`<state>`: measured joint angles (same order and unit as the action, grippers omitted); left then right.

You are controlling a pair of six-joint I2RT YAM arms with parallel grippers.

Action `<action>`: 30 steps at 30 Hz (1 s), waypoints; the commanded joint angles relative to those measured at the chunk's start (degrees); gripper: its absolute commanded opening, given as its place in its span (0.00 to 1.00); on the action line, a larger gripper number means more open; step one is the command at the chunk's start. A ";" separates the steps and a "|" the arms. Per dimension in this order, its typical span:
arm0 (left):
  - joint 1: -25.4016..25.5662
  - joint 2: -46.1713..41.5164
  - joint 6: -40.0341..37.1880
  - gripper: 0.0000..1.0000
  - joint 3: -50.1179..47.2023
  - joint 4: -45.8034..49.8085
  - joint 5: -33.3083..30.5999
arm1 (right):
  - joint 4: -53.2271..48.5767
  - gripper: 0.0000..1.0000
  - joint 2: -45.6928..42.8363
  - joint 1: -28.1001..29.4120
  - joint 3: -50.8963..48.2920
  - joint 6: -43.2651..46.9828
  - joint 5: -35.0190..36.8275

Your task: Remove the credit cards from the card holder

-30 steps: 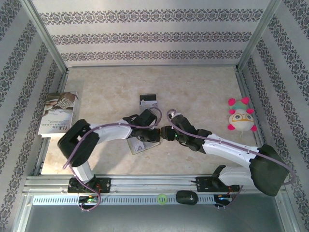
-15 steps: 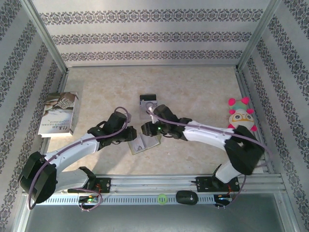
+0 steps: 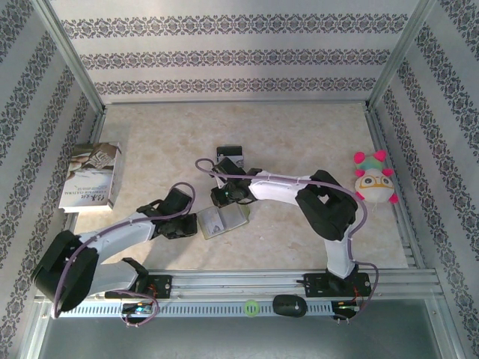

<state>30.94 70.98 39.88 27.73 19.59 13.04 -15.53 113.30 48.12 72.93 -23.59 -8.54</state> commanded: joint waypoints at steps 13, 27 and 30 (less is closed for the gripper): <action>-0.01 14.83 -0.44 0.04 10.21 -10.02 6.99 | 3.22 0.20 -12.15 -0.48 -17.83 -5.84 6.03; -1.35 6.80 -0.05 0.26 7.78 -7.91 3.28 | 4.21 0.48 -23.08 6.89 -17.91 1.13 -2.11; -5.00 4.19 -0.33 0.29 5.93 -7.46 3.43 | 5.74 0.42 -20.53 8.97 -16.96 -0.35 -10.35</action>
<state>28.67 77.65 39.86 35.48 16.75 16.47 -10.09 90.43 55.46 54.81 -24.25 -9.82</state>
